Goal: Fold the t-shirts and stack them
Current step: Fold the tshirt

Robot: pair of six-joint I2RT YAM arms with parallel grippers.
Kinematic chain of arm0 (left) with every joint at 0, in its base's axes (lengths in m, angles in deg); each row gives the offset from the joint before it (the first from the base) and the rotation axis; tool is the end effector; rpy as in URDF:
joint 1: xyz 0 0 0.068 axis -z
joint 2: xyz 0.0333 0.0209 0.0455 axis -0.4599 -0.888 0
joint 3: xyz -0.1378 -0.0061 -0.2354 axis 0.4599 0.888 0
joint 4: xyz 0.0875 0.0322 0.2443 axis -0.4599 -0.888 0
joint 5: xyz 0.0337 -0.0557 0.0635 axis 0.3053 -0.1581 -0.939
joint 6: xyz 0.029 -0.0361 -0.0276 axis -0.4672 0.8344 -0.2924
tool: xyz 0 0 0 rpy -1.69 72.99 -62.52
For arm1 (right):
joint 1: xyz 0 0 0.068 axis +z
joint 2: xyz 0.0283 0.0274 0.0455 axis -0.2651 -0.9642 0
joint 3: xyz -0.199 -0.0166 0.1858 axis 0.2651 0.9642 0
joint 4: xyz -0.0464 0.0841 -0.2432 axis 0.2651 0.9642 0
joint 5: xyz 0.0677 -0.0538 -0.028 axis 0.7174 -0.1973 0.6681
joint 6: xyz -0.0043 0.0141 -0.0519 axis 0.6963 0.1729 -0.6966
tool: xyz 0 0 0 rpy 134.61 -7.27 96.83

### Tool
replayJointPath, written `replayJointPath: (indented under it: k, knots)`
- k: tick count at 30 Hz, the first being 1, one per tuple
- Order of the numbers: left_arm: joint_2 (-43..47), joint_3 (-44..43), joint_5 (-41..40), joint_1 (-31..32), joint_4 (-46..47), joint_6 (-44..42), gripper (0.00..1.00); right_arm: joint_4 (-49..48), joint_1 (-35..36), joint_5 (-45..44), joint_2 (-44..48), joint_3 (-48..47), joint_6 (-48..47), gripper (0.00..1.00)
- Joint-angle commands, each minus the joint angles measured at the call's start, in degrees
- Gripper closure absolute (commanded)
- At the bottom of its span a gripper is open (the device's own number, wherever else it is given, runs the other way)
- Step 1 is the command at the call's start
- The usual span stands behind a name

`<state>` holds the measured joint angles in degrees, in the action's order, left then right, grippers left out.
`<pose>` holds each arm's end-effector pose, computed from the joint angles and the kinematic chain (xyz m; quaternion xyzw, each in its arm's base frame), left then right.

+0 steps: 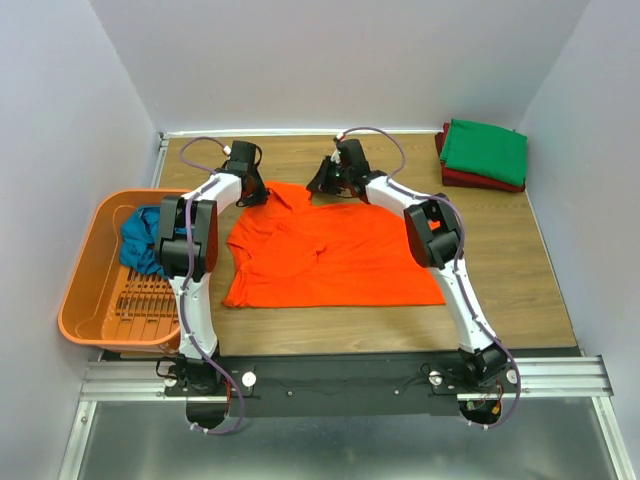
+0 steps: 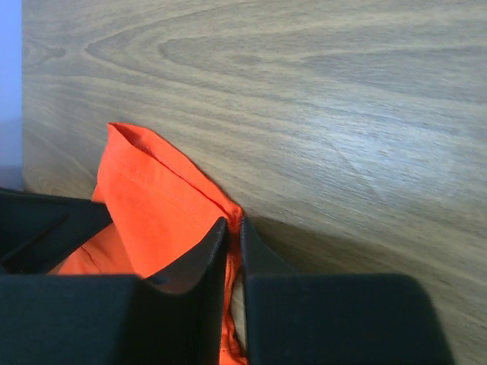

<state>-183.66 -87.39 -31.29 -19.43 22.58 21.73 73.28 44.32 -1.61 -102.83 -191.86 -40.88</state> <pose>0.4510 -0.0633 0.1634 -0.2060 0.9273 -0.1132 0.2913 0.4983 0.2888 0.1263 -0.0116 0.8676 0.3825 0.3176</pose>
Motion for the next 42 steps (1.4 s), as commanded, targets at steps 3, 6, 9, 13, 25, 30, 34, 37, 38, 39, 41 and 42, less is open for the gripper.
replayJointPath:
  k: [3,6,9,13,25,30,34,37,38,39,41,42]
  knots:
    - [-1.48,0.08,-4.23,-0.39,-3.74,1.48,0.86,0.02,0.49,-5.50,0.79,3.77,0.06,0.89]
    - [-1.48,0.17,-4.23,-0.47,-3.83,1.48,0.86,-0.24,0.14,-9.28,2.98,5.71,1.28,0.92]
    - [-1.31,0.17,-4.23,-0.47,-4.00,1.48,0.87,-1.64,-0.38,-11.57,5.35,9.14,2.08,0.94]
    - [-1.05,0.08,-4.23,-0.47,-3.91,1.31,0.87,-4.55,-0.74,-12.98,6.85,11.87,3.31,0.95]
    - [-0.52,0.26,-3.35,-0.74,-3.12,0.69,0.86,-5.95,-1.61,-14.47,8.78,14.76,4.54,0.95]
    - [-0.25,0.17,-2.73,-1.00,-2.95,0.69,0.86,-7.62,-2.14,-16.15,11.50,19.95,6.29,0.95]
    - [-0.08,0.17,-2.29,-1.09,-2.86,0.87,0.86,-9.99,-2.23,-16.24,13.27,23.73,7.79,0.95]
    - [0.18,0.17,-2.29,-1.09,-2.68,0.60,0.85,-11.40,-2.23,-15.54,14.06,25.22,8.23,0.94]
    - [0.45,0.17,-2.29,-1.09,-2.25,0.60,0.85,-12.36,-2.23,-15.19,14.15,25.58,8.23,0.91]
    - [1.15,0.43,-1.42,-1.18,-1.63,-0.01,0.84,-12.72,-2.23,-14.75,14.32,25.75,7.88,0.80]
    - [2.28,0.70,-0.80,-1.18,-0.40,-0.27,0.82,-13.33,-2.23,-13.26,14.41,25.23,7.01,0.68]
    - [2.90,0.35,-0.71,-1.18,0.73,-0.62,0.78,-13.42,-2.32,-12.81,14.41,24.79,6.48,0.62]
